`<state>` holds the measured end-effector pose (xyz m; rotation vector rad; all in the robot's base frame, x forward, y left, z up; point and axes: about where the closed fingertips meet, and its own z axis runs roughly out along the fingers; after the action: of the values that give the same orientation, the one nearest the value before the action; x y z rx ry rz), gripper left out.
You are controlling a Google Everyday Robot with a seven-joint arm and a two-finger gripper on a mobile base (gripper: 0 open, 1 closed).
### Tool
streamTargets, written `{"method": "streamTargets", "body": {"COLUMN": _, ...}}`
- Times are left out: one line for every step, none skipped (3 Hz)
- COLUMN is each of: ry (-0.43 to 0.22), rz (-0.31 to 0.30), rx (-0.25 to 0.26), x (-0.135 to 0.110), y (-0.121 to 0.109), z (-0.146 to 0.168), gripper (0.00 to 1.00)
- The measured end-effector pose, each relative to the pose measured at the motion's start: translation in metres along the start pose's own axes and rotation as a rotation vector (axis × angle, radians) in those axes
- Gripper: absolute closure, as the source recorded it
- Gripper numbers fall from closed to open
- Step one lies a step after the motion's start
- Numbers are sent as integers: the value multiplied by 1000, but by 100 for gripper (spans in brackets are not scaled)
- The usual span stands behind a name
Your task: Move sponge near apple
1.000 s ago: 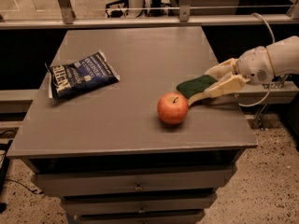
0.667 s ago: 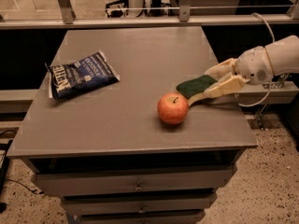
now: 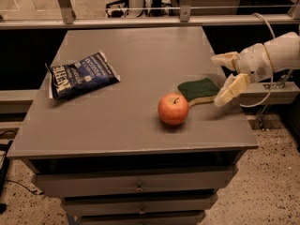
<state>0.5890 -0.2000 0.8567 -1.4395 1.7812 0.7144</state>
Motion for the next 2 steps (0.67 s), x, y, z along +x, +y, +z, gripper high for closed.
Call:
{"method": "streamTargets", "body": {"ry": -9, "rz": -38, "rx": 27, "x": -14, "y": -14, "z": -5, "gripper": 0}}
{"method": "streamTargets", "body": {"ry": -48, "rz": -121, "rx": 98, "x": -51, "y": -31, "z": -17, "gripper": 0}}
